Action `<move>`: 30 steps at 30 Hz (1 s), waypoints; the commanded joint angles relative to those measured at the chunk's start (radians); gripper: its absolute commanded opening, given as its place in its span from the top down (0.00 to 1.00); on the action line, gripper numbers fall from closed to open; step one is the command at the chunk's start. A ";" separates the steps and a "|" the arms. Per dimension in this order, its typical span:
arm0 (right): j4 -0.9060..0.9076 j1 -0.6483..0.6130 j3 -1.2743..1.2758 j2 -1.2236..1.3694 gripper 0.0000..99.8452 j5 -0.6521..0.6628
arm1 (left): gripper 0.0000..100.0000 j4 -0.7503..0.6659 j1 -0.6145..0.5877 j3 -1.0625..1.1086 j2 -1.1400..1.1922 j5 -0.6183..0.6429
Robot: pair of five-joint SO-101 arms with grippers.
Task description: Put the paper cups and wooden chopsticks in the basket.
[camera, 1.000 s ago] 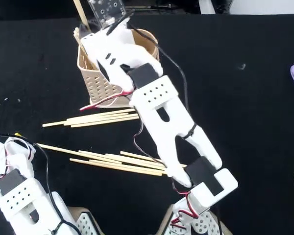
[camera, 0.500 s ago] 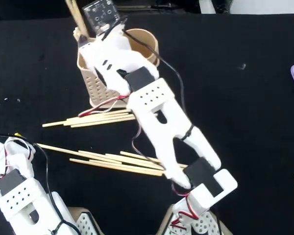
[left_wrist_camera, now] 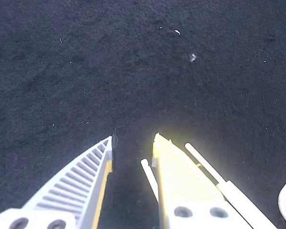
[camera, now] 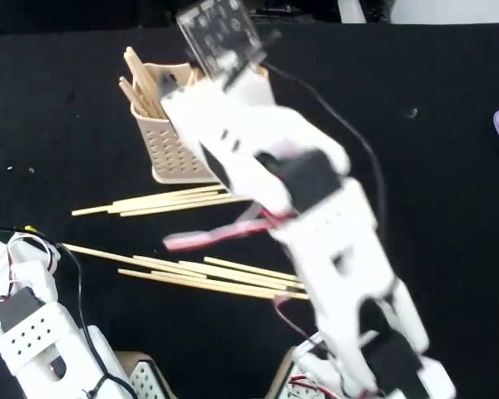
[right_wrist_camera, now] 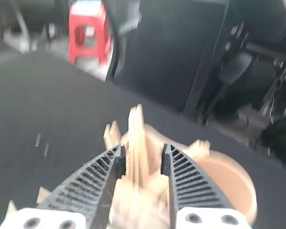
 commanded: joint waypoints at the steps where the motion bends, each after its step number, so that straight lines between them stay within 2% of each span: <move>1: 0.373 -0.048 0.054 -0.091 0.88 0.137 | 0.85 -0.014 -0.005 -0.028 -0.017 0.008; 3: 0.474 -0.061 0.165 -0.091 0.88 0.224 | 0.85 -0.014 -0.005 -0.028 -0.017 0.008; 5: 0.450 -0.061 0.361 -0.093 0.88 0.296 | 0.85 -0.014 -0.005 -0.028 -0.017 0.008; 10: 0.092 -0.068 0.901 -0.130 0.84 0.376 | 0.85 -0.014 -0.005 -0.028 -0.017 0.008; 13: -0.078 -0.035 1.059 -0.130 0.82 0.387 | 0.85 -0.014 -0.005 -0.028 -0.017 0.008; 18: -0.117 -0.034 1.139 -0.048 0.82 0.474 | 0.85 -0.014 -0.005 -0.028 -0.017 0.008; 24: -0.247 -0.006 1.122 0.108 0.82 0.491 | 0.85 -0.014 -0.007 -0.028 -0.017 0.008; 28: -0.216 0.015 1.038 0.199 0.82 0.522 | 0.85 -0.014 -0.007 -0.028 -0.017 0.006; 30: -0.198 0.037 1.004 0.239 0.86 0.551 | 0.85 -0.014 -0.007 -0.028 -0.017 0.006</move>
